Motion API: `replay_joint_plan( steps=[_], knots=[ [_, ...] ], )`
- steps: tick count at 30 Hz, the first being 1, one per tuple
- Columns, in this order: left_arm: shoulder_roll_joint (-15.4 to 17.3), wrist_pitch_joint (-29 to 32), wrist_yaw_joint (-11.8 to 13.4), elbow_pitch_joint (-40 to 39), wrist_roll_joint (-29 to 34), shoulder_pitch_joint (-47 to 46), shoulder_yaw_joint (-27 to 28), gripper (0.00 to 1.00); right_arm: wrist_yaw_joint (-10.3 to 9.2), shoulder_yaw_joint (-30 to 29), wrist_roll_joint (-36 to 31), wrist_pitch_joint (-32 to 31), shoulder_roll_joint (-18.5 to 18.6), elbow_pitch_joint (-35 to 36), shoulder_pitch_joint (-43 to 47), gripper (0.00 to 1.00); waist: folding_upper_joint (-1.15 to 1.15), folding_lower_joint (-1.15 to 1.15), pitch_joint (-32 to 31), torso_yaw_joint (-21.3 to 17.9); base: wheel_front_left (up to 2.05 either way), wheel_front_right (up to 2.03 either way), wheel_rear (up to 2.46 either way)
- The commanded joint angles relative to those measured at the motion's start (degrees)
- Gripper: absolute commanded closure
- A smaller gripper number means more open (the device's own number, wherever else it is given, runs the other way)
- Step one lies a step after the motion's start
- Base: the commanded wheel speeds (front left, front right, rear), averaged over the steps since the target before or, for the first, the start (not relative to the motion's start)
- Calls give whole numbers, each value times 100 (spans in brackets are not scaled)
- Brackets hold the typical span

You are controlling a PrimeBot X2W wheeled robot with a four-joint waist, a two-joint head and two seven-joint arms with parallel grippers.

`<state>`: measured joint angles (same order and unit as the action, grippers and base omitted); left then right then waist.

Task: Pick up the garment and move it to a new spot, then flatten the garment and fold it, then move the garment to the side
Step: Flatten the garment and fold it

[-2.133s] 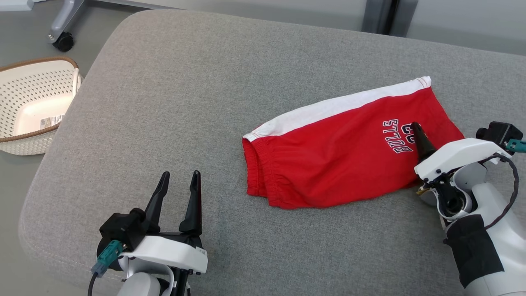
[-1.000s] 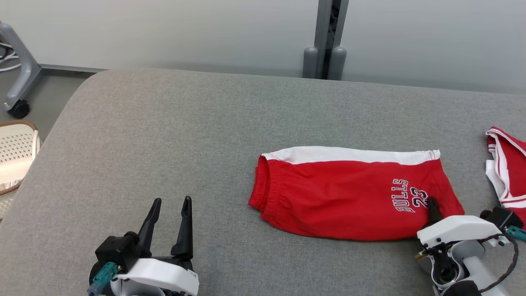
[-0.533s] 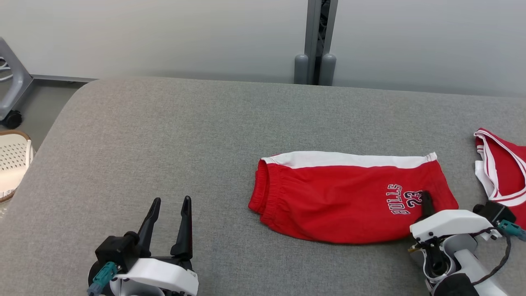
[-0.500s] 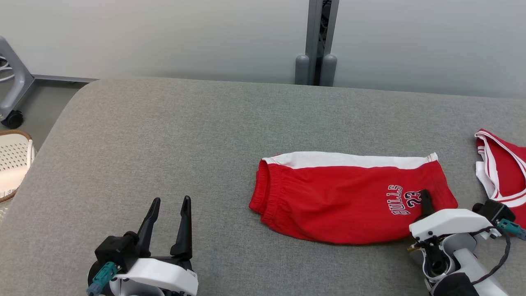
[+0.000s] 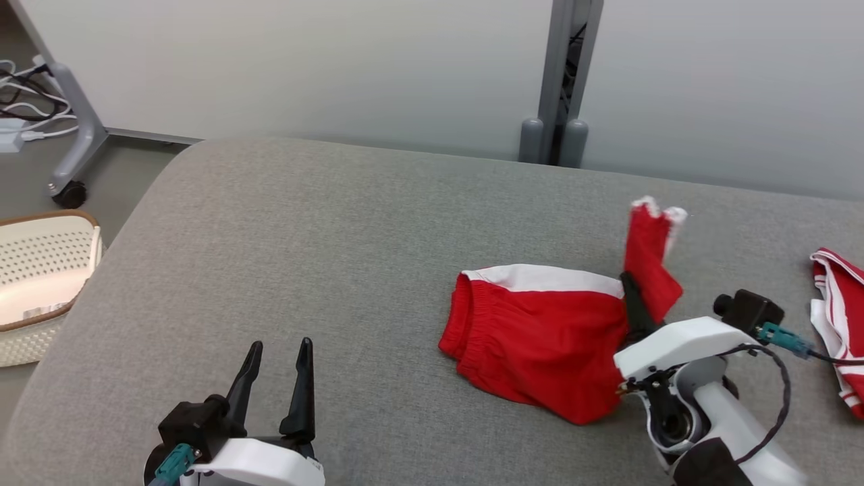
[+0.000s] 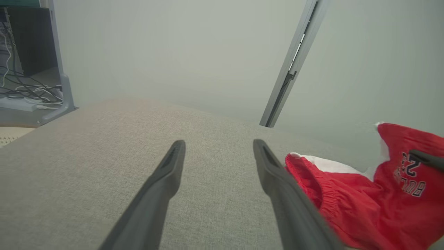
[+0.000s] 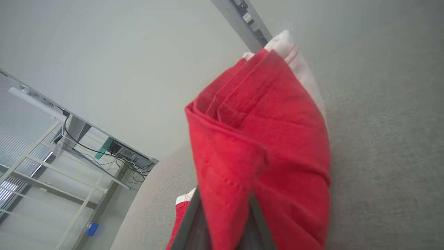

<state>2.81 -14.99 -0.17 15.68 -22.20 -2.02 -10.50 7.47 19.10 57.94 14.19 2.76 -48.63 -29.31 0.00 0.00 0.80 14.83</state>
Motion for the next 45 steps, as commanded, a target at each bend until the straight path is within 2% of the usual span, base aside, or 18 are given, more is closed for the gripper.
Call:
replay_joint_plan(
  steps=[1,10,19,29,30,31,32,33,45],
  knots=[
    [21,-16,14,1,9,27,9,0,5,99,54,-26,34,95,80,100,0,0,-28,75,0,0,0],
    [21,-16,39,4,-63,62,-59,0,5,841,321,-127,36,469,183,100,0,0,63,545,0,0,0],
    [19,-16,76,1,-180,48,-127,0,5,1338,621,-131,38,117,53,100,0,0,212,1000,0,0,0],
    [21,-16,126,0,-311,31,-258,0,5,1626,915,-22,35,-280,-109,100,0,0,331,1225,0,0,0],
    [21,-16,123,0,-318,23,-269,0,5,1678,951,-15,35,-298,-118,96,0,0,341,1241,0,0,0],
    [20,-16,129,1,-325,17,-278,0,5,1736,984,-10,35,-321,-131,64,0,0,347,1255,0,0,0],
    [21,-16,129,0,-336,12,-285,0,5,1777,1022,-6,35,-346,-152,41,0,0,354,1268,0,0,0],
    [20,-16,134,0,-348,6,-295,0,5,1815,1052,-10,35,-361,-175,0,0,0,360,1280,0,0,0],
    [21,-16,155,49,-312,-12,-258,0,5,2406,1344,44,36,-426,-324,0,0,0,298,1222,0,0,0]
  ],
)
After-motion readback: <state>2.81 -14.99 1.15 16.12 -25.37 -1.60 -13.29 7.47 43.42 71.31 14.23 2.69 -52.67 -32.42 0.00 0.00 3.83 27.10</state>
